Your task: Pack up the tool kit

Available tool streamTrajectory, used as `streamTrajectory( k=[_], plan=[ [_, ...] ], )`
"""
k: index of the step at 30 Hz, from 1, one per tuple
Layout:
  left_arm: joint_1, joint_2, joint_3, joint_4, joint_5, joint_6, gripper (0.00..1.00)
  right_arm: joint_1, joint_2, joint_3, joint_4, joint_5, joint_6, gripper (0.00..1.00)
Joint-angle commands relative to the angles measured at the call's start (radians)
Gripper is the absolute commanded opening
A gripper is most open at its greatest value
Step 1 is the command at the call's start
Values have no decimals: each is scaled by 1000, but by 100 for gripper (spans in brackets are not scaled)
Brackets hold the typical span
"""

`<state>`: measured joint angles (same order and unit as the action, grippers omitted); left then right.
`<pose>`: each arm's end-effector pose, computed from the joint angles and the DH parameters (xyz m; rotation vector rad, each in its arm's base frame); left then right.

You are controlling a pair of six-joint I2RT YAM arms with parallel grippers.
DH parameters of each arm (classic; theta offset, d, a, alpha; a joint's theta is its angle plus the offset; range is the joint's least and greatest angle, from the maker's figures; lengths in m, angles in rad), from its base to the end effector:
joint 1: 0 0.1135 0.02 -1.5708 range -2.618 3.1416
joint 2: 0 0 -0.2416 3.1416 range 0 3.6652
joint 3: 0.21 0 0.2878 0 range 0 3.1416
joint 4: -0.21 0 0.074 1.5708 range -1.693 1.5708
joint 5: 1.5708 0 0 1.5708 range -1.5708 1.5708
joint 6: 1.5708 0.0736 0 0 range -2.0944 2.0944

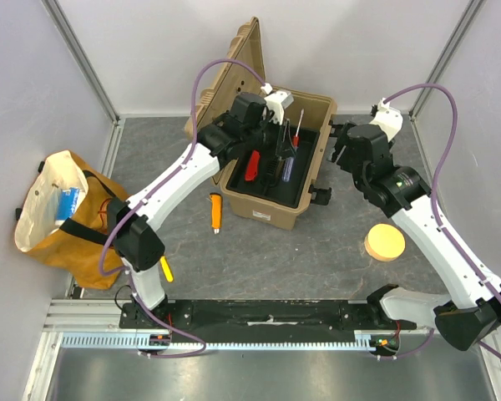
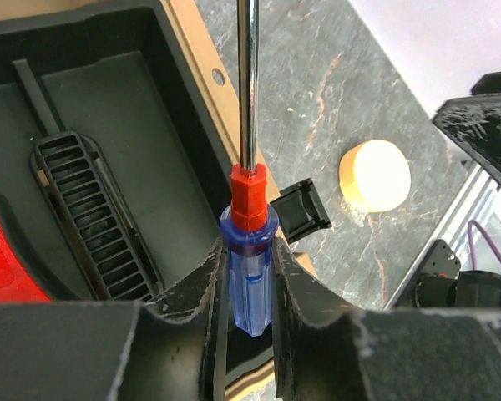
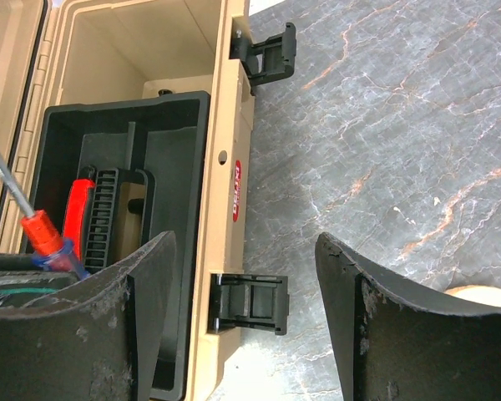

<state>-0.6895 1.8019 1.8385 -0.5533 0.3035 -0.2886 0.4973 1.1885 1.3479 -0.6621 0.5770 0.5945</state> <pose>0.3562 -0.3222 0.3477 0.6254 2.1017 -0.8920 0.2979 0.1160 0.3762 0.4384 1.9390 0.1045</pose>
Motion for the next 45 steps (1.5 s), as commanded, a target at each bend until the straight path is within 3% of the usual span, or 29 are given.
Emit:
streamTrajectory(
  k=[1,14,23,32,45],
  plan=[
    [-8,60,116,-85,-18,80,2,-8,-20,-13,9,11,10,75],
    [-8,218,146,-172,-59,66,2,-19,-12,-20,7,-14,5,75],
    [-10,237,153,-212,-116,80,27,-40,-15,-18,9,1,-1,75],
    [-15,183,173,-215,-129,86,47,-60,-17,-26,9,-16,-5,75],
    [-21,-103,101,-244,-162,183,50,-72,-18,-36,12,-43,-4,75]
  ],
)
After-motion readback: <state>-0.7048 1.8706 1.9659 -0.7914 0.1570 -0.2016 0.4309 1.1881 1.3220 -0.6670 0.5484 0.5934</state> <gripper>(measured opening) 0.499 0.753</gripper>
